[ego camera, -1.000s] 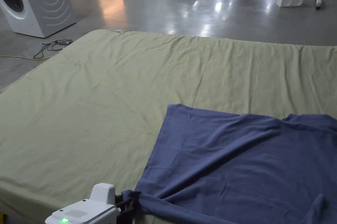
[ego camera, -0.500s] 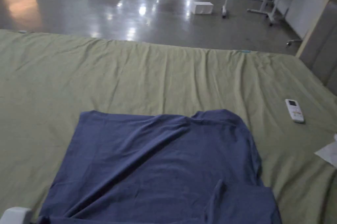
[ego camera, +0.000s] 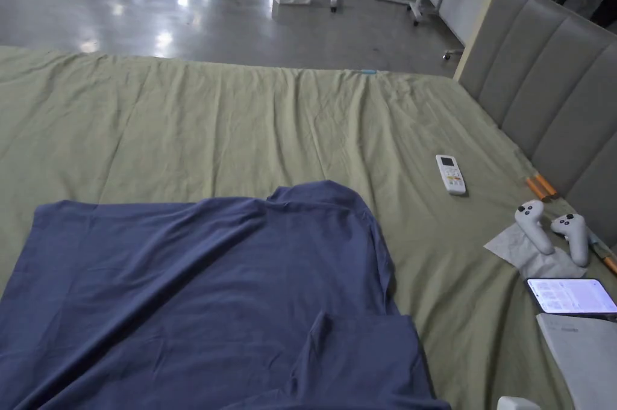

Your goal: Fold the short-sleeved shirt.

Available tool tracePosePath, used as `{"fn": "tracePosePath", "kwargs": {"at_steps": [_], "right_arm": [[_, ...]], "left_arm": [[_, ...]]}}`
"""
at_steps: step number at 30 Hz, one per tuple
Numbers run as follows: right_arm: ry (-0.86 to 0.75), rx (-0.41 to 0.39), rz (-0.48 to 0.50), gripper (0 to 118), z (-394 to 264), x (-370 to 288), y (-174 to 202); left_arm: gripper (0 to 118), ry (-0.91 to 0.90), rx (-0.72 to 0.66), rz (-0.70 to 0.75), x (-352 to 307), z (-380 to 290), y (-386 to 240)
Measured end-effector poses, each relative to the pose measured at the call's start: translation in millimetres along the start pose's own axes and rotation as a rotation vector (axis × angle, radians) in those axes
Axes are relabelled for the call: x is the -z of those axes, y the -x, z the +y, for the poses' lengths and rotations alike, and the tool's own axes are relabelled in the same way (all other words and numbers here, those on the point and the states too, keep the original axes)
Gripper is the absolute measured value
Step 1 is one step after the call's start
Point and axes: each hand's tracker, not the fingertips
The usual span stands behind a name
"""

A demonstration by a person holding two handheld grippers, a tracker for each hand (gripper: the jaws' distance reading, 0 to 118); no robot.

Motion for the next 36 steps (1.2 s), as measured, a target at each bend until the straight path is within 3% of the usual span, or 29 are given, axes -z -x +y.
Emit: {"fn": "tracePosePath", "kwargs": {"at_steps": [1,3,6,8,10,12,15,19,22,31,36], "right_arm": [[-0.002,0.011,0.010,55,0.3,1.9,-2.1],[-0.001,0.005,0.010,41,1.1,6.0,-2.8],[-0.005,-0.025,0.028,36,1.2,8.7,-0.8],[-0.007,-0.044,0.036,15,1.9,9.7,2.4],[-0.001,-0.065,0.045,5,3.0,10.3,7.6],[-0.004,-0.075,0.054,4,2.2,9.4,8.9],[-0.030,-0.073,0.062,3,1.1,0.9,9.7],[-0.090,-0.057,0.044,3,3.4,-26.0,8.3],[-0.136,-0.009,0.068,3,2.4,-46.4,6.4],[-0.197,-0.053,0.060,3,5.0,-75.5,20.9],[-0.228,-0.093,0.078,3,48.6,-62.5,26.4]], "left_arm": [[9,0.001,0.002,0.001,-0.3,0.2,-0.5],[9,0.007,-0.002,-0.003,-0.4,1.6,0.1],[10,0.009,-0.007,-0.006,-0.6,2.3,0.7],[10,0.005,-0.017,-0.006,-1.3,2.2,1.3],[10,-0.001,-0.028,-0.009,-1.8,1.3,2.7],[10,-0.010,-0.037,-0.013,-5.0,0.4,5.0],[9,-0.163,-0.020,-0.055,-18.1,-14.1,12.1],[8,-0.219,-0.110,-0.083,-36.0,-18.8,23.3],[8,-0.256,-0.130,-0.098,-47.2,-22.6,34.0],[8,-0.339,-0.048,-0.127,-84.8,-20.5,33.4],[8,-0.339,-0.038,-0.136,-69.1,7.3,41.6]]}}
